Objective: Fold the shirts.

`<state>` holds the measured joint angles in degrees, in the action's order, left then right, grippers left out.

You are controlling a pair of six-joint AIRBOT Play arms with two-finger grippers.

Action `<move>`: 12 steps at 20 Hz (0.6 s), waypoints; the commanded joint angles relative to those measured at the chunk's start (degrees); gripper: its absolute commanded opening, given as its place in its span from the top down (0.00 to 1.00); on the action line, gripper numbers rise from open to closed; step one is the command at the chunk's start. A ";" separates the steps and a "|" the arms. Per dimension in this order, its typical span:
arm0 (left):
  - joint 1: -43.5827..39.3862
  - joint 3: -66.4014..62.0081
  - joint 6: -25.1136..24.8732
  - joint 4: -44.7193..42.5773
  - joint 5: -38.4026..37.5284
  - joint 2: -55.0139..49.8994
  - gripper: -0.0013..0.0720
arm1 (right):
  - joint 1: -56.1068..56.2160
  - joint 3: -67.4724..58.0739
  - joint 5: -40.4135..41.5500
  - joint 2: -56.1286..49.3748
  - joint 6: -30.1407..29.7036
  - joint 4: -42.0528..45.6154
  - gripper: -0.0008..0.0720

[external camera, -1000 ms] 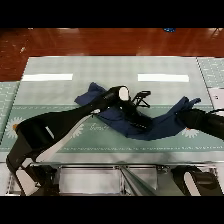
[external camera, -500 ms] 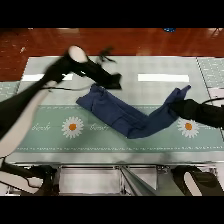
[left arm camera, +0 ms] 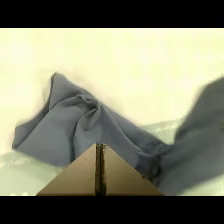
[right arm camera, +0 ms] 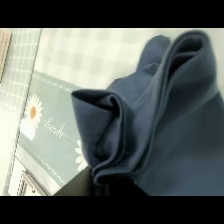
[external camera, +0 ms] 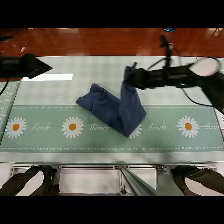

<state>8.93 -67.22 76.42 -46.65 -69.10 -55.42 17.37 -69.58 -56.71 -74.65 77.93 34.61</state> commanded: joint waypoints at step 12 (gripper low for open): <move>-1.60 24.68 -2.25 2.69 8.00 11.96 0.96 | 14.10 -25.46 7.54 -33.40 1.66 -2.12 0.43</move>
<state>9.06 -46.83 74.35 -44.71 -65.25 -43.59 30.04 -93.56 -52.18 -105.36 80.34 32.51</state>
